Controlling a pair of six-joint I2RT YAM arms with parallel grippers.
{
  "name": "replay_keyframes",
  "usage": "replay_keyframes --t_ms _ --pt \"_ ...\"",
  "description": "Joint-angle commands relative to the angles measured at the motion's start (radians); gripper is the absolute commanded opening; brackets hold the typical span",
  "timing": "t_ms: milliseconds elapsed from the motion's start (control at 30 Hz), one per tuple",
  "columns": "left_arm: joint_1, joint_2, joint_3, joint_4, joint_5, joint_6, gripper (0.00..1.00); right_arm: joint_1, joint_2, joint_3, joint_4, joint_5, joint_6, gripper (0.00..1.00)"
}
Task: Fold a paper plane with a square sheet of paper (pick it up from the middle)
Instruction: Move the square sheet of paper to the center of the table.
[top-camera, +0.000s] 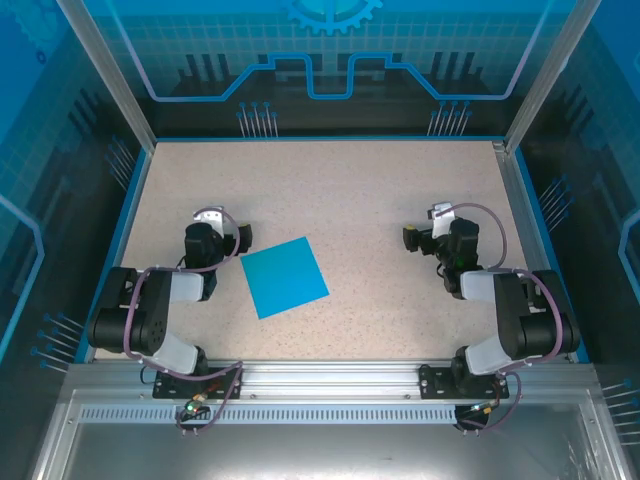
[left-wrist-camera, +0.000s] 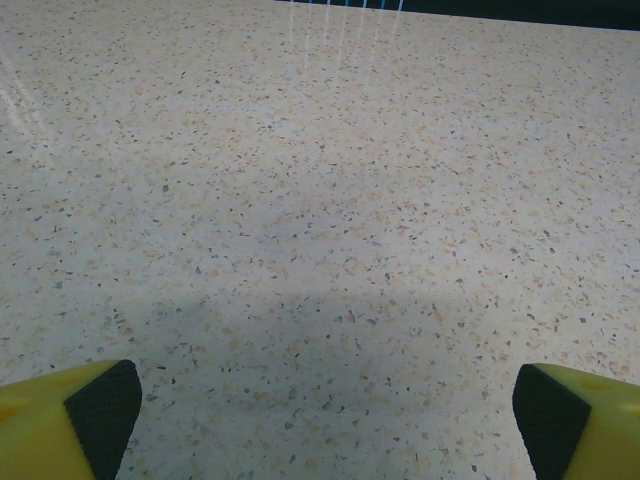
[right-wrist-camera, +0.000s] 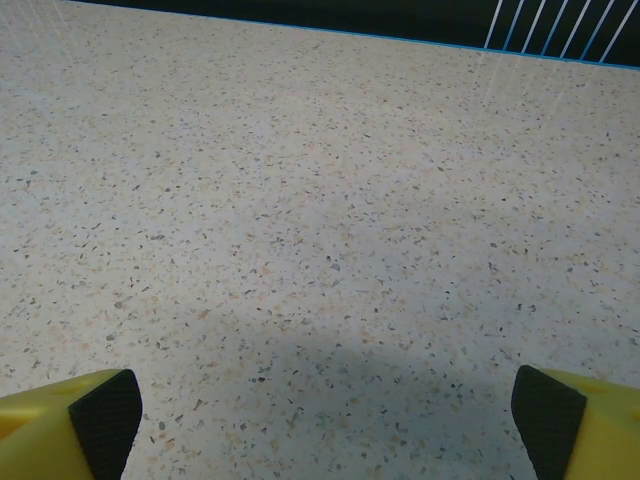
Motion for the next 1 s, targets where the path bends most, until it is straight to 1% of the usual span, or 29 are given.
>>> replay_keyframes --t_ms 0,267,600,700,733,767,800,867,900,933,967 --pt "0.01 -0.009 0.02 0.01 0.025 0.014 0.99 0.003 0.01 0.013 0.025 0.011 -0.002 0.99" --pt "0.009 -0.01 0.02 0.01 0.025 0.014 0.99 -0.006 0.011 0.017 0.02 0.007 0.009 0.99" --pt "0.01 -0.008 0.02 0.009 0.025 0.014 0.99 0.006 0.004 0.024 0.004 0.017 -0.002 0.99" --pt "0.009 -0.009 0.02 0.008 0.025 0.015 0.99 0.032 -0.03 0.016 -0.009 0.052 -0.022 0.99" --pt "0.009 -0.01 0.02 0.009 0.025 0.014 0.99 0.042 -0.053 0.022 -0.035 0.083 -0.024 0.99" --pt "0.01 -0.008 0.02 0.01 0.025 0.015 0.99 0.054 -0.09 0.048 -0.119 0.103 -0.024 0.99" --pt "0.009 -0.01 0.02 0.008 0.026 0.015 0.99 0.059 -0.13 0.111 -0.275 0.1 -0.014 0.99" --pt "0.005 -0.009 0.025 0.003 0.036 0.024 0.99 0.066 -0.162 0.238 -0.567 0.103 0.015 0.99" --pt "0.005 -0.01 0.024 0.003 0.036 0.023 0.99 0.075 -0.171 0.312 -0.687 0.119 0.071 0.99" --pt "0.005 -0.01 0.024 0.005 0.037 0.023 0.99 0.08 -0.181 0.371 -0.791 0.078 0.132 0.99" --pt "0.005 -0.01 0.024 0.003 0.036 0.023 0.99 0.087 -0.189 0.408 -0.855 0.024 0.175 0.99"
